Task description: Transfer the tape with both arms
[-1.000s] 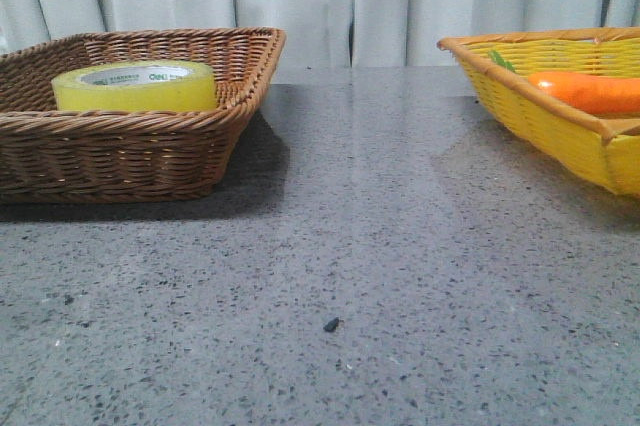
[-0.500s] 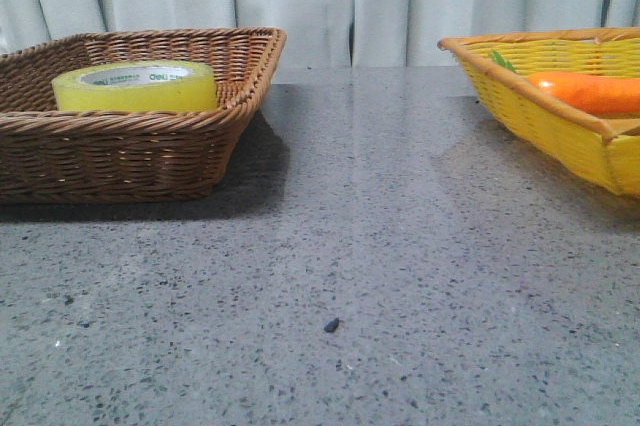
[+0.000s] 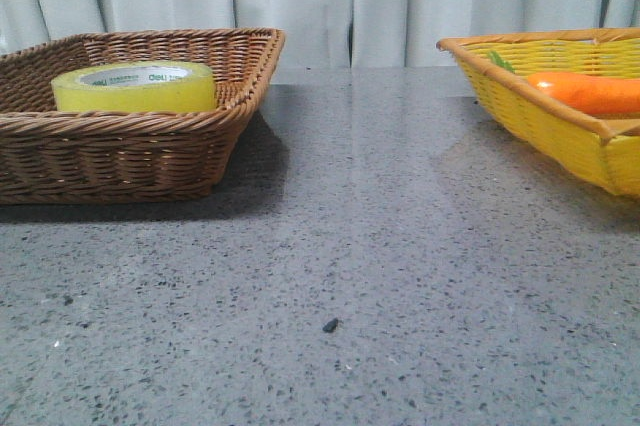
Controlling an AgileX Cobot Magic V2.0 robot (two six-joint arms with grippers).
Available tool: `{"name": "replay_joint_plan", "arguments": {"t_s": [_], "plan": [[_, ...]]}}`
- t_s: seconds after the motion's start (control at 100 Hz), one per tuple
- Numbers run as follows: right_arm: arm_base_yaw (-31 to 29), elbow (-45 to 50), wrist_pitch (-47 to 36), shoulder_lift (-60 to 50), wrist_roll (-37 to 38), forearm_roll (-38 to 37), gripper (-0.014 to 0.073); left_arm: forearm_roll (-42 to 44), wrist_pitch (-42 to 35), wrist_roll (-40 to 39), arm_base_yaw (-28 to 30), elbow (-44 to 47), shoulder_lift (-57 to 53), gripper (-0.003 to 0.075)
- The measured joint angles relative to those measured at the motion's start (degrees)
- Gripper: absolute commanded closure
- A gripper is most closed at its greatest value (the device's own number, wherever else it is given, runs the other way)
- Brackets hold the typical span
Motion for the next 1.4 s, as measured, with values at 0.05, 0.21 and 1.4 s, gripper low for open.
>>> {"name": "replay_joint_plan", "arguments": {"t_s": [0.05,0.21,1.4], "plan": [[0.0,0.0,0.0,0.0,0.0,0.0,0.0668,0.2,2.5,-0.1,0.0,0.0,0.0,0.0741],[0.0,0.0,0.0,0.0,0.0,0.0,0.0668,0.6,4.8,-0.4,0.0,0.0,0.0,0.0741],[-9.6,12.9,-24.2,0.0,0.0,2.3,0.0668,0.7,4.8,-0.4,0.0,0.0,0.0,0.0741]]}}
